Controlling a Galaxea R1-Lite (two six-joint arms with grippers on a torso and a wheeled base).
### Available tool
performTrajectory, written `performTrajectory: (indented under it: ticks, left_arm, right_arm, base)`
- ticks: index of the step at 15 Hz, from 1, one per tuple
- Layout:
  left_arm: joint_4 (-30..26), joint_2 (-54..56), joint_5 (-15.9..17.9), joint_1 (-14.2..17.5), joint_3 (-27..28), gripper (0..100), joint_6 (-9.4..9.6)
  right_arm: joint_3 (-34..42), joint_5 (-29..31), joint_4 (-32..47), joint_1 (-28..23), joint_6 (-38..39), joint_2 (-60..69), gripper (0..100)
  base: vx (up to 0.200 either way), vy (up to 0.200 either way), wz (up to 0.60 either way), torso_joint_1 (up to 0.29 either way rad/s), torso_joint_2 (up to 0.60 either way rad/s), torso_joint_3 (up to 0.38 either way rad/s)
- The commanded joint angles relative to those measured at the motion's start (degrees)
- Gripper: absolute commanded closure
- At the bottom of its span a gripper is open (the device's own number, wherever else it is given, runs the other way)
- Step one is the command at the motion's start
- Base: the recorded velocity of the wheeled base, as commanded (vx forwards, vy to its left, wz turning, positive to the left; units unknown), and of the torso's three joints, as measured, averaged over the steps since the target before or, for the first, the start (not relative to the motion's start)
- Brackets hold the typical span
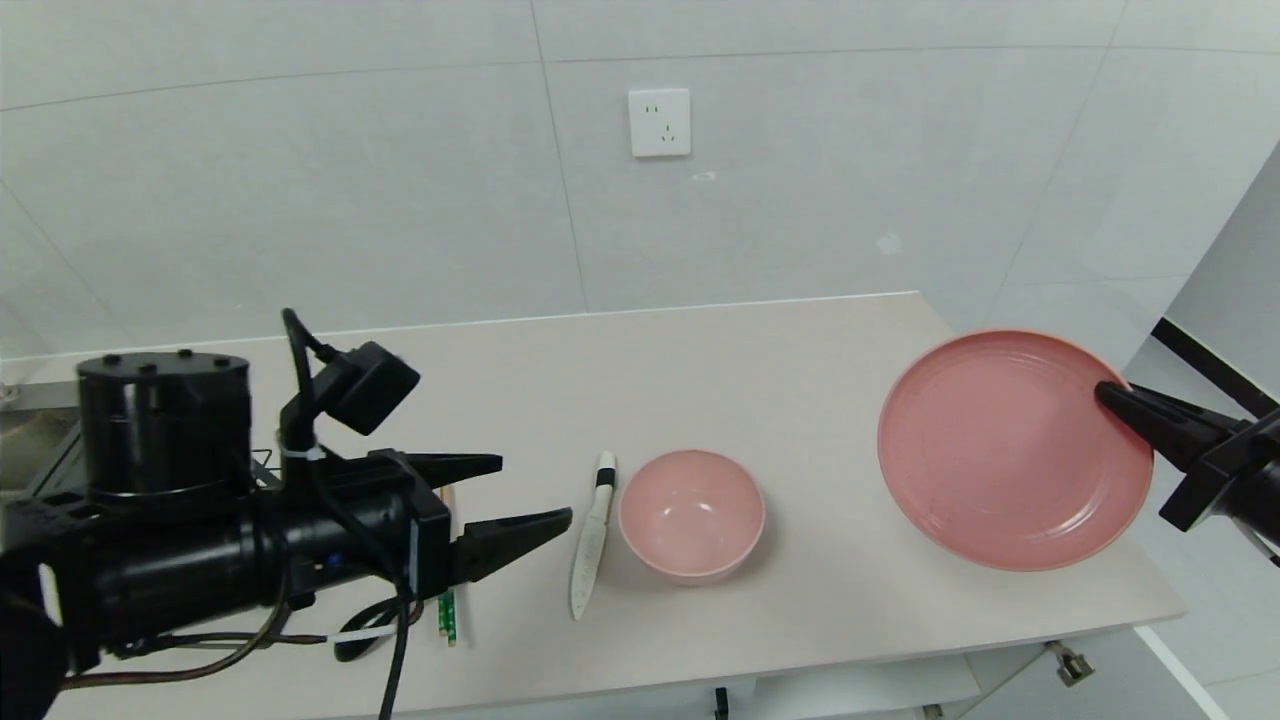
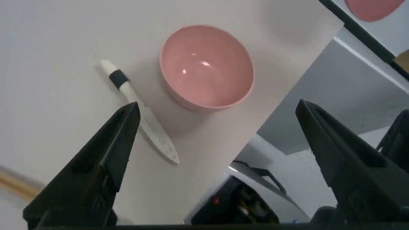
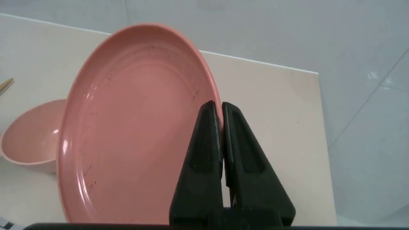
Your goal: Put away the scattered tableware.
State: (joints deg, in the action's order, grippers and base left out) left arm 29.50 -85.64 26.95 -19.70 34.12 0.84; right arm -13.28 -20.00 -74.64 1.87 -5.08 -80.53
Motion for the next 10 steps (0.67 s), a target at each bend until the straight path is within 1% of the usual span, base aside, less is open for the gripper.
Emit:
performTrajectory:
  ticks: [1, 4, 7, 9, 10]
  left_arm:
    - [1.8, -8.8, -0.1, -2.0, 4.6, 0, 1.53]
    - [1.9, -10.4, -1.0, -2.2, 6.1, 0, 1.53]
    - [1.7, -11.0, -1.6, -3.4, 6.6, 0, 1.53]
    - [1.6, -13.8, -4.3, -3.7, 8.4, 0, 1.27]
    - [1.7, -17.5, -8.8, -3.7, 11.3, 0, 0.04]
  right_arm:
    - [0.0, 0.0, 0.0, 0.0, 0.0, 0.3, 100]
    - [0.0, 0.0, 0.0, 0.0, 0.0, 0.5, 100]
    - [0.8, -0.1, 0.0, 0.1, -0.1, 0.2, 100]
    - [1.1, -0.1, 0.0, 0.0, -0.1, 0.3, 100]
    - [1.1, -0.1, 0.0, 0.0, -0.1, 0.7, 100]
  base:
    - [0.000, 0.000, 0.00, 0.000, 0.00, 0.000]
    - [0.000, 0.000, 0.00, 0.000, 0.00, 0.000]
    - [0.000, 0.000, 0.00, 0.000, 0.00, 0.000]
    - [0.000, 0.000, 0.00, 0.000, 0.00, 0.000]
    - [0.000, 0.000, 0.00, 0.000, 0.00, 0.000]
